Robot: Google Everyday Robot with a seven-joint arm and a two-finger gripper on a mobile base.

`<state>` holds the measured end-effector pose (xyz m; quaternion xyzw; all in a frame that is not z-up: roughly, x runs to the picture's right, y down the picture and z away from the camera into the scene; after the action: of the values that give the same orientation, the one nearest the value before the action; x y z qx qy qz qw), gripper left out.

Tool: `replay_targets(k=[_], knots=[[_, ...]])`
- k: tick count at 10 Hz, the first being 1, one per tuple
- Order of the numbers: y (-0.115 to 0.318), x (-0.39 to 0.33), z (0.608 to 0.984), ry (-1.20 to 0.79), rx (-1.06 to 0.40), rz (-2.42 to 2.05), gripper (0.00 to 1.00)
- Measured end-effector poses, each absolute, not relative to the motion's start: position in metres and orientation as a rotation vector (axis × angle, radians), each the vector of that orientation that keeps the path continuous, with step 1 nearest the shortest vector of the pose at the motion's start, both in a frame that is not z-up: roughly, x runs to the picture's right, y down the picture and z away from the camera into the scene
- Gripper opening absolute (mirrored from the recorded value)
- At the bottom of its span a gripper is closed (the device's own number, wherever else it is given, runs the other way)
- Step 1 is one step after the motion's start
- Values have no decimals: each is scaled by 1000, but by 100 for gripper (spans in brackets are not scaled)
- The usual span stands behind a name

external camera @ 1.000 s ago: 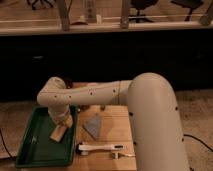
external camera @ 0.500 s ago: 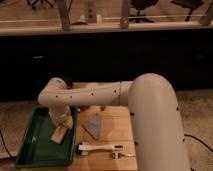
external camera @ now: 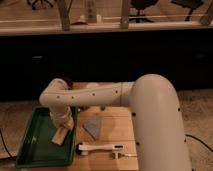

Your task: Place eraser in tray

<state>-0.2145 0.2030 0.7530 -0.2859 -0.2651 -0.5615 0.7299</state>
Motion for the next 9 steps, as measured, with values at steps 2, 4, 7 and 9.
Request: replay_targets(k=[2,4,7,9], knots=[[204,-214,753,-597,-630,-1249,1],[205,-210,753,-607,-629,-1263,1],[207,-208,752,-619,-637,-1274,1],[207,-207,752,-622,-634,-1280,1]])
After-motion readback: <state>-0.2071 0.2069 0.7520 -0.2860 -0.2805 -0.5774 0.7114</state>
